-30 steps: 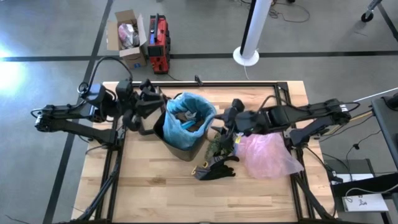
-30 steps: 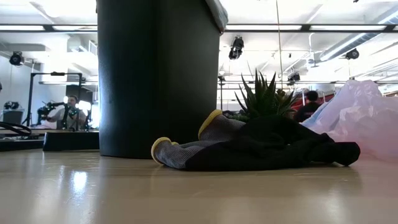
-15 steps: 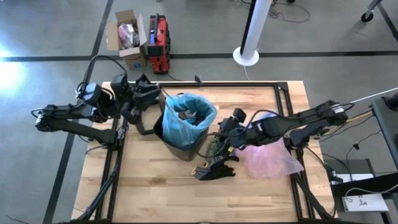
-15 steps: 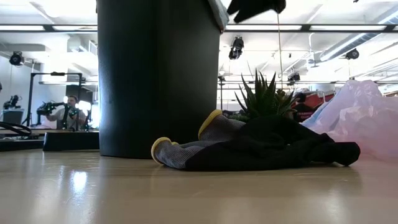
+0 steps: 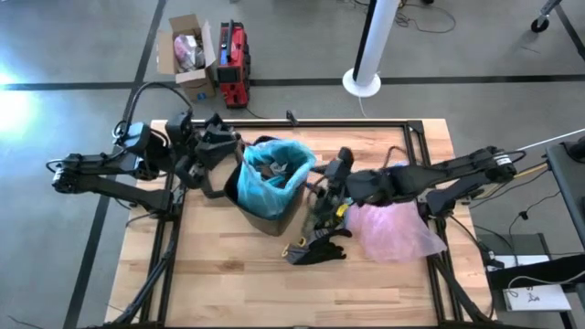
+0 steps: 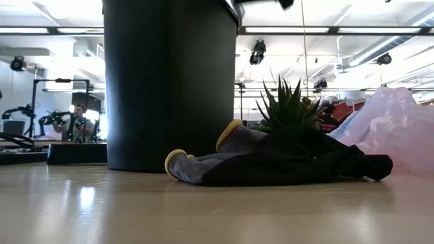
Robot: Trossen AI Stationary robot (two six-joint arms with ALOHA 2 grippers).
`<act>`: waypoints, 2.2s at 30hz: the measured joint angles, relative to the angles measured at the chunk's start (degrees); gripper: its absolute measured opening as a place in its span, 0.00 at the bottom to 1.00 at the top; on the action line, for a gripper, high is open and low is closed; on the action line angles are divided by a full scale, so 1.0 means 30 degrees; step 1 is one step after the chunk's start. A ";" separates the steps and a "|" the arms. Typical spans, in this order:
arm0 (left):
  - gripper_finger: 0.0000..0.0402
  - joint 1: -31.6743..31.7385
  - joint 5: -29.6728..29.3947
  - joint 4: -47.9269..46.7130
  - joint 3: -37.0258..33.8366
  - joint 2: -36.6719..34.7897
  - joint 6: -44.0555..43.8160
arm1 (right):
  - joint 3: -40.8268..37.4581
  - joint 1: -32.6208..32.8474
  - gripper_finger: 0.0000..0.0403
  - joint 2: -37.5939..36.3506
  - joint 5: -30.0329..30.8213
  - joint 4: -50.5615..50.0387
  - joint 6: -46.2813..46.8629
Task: Place trash/remove bag and relplace
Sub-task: Remove trash bag from trash bin
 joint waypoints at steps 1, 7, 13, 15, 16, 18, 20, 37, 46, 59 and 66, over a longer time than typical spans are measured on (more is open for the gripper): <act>0.24 0.0000 0.0320 -0.0160 0.0000 0.0000 -0.0082 | 0.0301 -0.0003 0.46 -0.0159 0.0058 0.0171 -0.0395; 0.24 -0.0011 0.1924 -0.1967 -0.0174 0.0007 -0.0205 | 0.1655 -0.0003 0.46 -0.0724 0.0004 0.1157 -0.2405; 0.24 -0.0015 0.2037 -0.4135 -0.0539 0.0030 -0.0750 | 0.1776 -0.0003 0.46 -0.0841 0.0003 -0.0511 -0.2771; 0.24 -0.0015 0.2038 -0.4415 -0.0539 0.0029 -0.0764 | 0.1771 -0.0003 0.46 -0.0841 0.0015 -0.2611 -0.2098; 0.24 -0.0015 0.2067 -0.4440 -0.0539 0.0029 -0.0788 | 0.1769 -0.0003 0.46 -0.0841 0.0011 -0.3756 -0.1594; 0.24 -0.0015 0.2149 -0.4430 -0.0539 0.0012 -0.0793 | 0.1726 -0.0003 0.46 -0.0841 0.0022 -0.6022 -0.0485; 0.24 -0.0015 0.2154 -0.4403 -0.0539 -0.0022 -0.0756 | 0.1511 -0.0008 0.46 -0.0772 0.0447 -0.7801 0.0728; 0.24 -0.0015 0.2151 -0.4411 -0.0539 0.0393 -0.0595 | 0.2765 -0.1050 0.46 -0.0164 0.2145 -0.3797 -0.3015; 0.24 -0.0015 0.2147 -0.4410 -0.0539 0.0393 -0.0692 | 0.4009 -0.1052 0.46 -0.0214 0.1363 -0.3486 -0.5275; 0.24 -0.0022 0.2256 -0.4440 -0.0539 0.0393 -0.0737 | 0.3363 -0.0623 0.46 -0.0192 0.1334 -0.9465 -0.1209; 0.24 -0.0022 0.2256 -0.4405 -0.0539 0.0393 -0.0643 | 0.2614 -0.0633 0.46 0.0738 0.1401 -0.6115 -0.1487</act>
